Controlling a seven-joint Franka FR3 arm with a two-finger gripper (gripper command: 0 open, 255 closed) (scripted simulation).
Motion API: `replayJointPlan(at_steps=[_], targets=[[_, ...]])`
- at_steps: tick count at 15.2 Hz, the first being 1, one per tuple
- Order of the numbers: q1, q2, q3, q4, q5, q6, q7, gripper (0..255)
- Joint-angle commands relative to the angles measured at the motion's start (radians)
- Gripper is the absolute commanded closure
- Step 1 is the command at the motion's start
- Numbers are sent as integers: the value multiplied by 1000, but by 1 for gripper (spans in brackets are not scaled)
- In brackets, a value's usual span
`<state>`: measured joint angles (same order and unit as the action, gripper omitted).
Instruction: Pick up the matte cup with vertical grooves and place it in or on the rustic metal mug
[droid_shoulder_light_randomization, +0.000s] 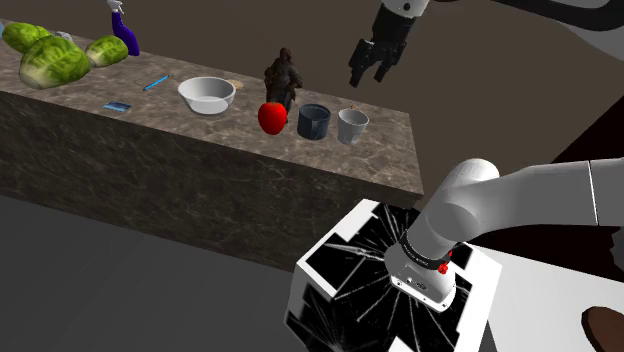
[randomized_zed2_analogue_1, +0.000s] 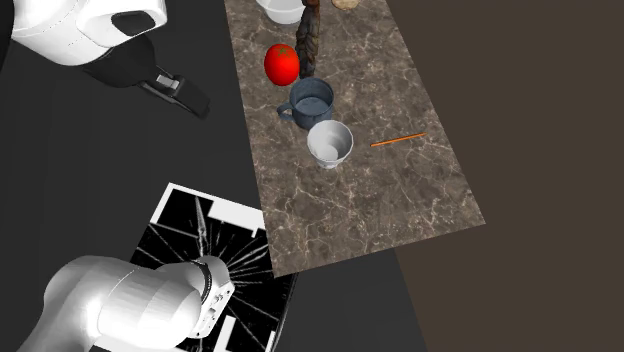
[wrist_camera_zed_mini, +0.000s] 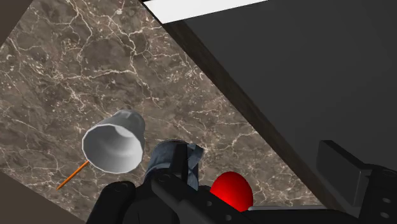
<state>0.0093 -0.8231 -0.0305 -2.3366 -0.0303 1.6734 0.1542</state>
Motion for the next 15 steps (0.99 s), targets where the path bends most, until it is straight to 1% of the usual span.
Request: replayJointPlan(at_steps=[1, 8, 15], targets=[[0, 0, 0, 0, 0, 0, 0, 0], [-32, 170, -57, -44, -73, 158, -63, 0], [-64, 382, -113, -35, -140, 310, -114, 0]])
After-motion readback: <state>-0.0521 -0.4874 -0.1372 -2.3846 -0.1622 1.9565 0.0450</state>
